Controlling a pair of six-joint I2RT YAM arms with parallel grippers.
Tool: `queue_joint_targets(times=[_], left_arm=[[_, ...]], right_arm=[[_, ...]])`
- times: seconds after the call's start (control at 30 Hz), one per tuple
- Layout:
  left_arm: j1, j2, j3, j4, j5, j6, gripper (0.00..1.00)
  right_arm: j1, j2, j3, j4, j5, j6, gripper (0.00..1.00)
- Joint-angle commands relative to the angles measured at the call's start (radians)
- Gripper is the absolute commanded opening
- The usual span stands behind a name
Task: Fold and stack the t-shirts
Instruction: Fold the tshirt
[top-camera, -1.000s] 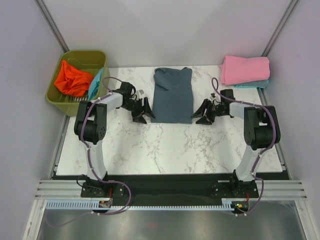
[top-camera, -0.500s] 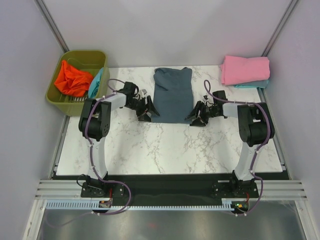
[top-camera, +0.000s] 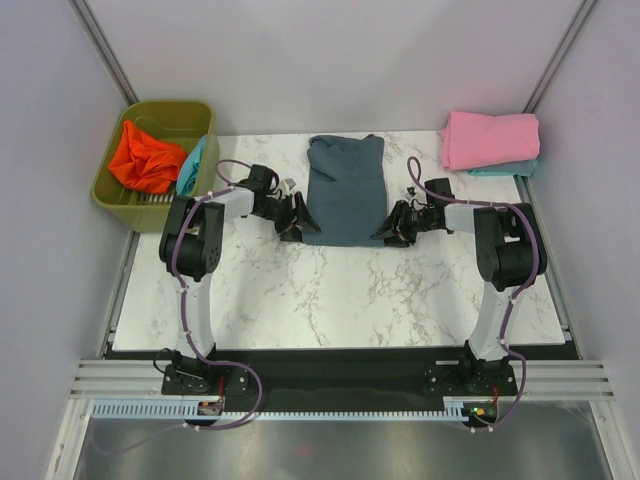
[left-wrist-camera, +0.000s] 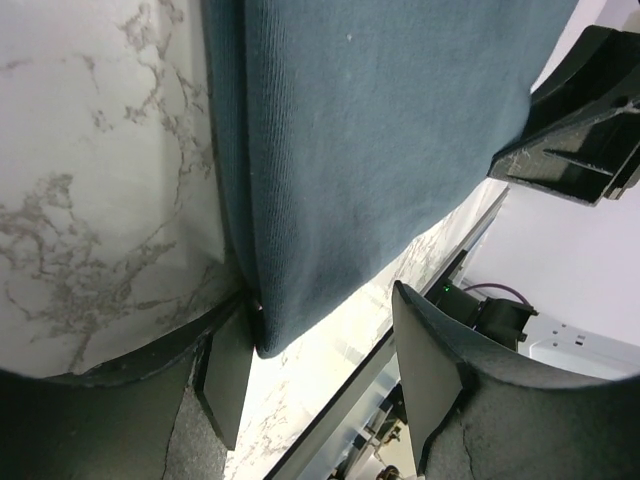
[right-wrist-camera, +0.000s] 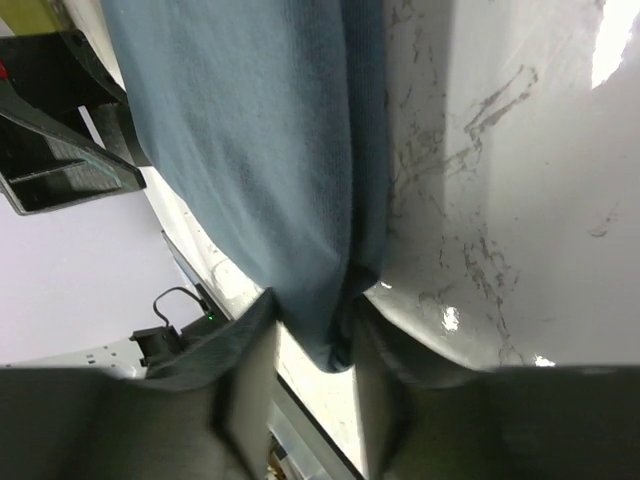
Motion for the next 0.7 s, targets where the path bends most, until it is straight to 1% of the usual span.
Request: queue_joint_targets(times=[0.0,0.1,0.23,0.4,0.6,0.63,0.67], left_arm=[[-0.006,-0.033,-0.039,0.000,-0.014,-0.021,0.64],[-0.008,-0.053,-0.059,0.000,-0.014,-0.021,0.64],[-0.009,-0.093,-0.090,0.000,-0.014,-0.021,0.64],[-0.020,-0.137,-0.111,0.000,-0.014,-0.021,0.64],[-0.021,-0.127,-0.111,0.000,-0.014,-0.021,0.64],[-0.020,-0.127,-0.108,0.000,-0.014,-0.021,0.64],[-0.021,-0.127,-0.105,0.000,-0.014,-0.021,0.64]], right_arm=[[0.000,-0.010,0.003,0.039,0.000,-0.003,0.37],[0.003,-0.022,-0.008,0.043,-0.002,-0.003,0.26],[0.000,-0.045,-0.022,0.046,-0.008,-0.012,0.21],[0.002,-0.086,-0.053,0.051,-0.002,-0.017,0.19],[0.002,-0.080,-0.050,0.053,0.000,-0.025,0.18],[0.002,-0.076,-0.042,0.051,0.000,-0.026,0.17],[0.000,-0.074,-0.039,0.048,0.000,-0.028,0.12]])
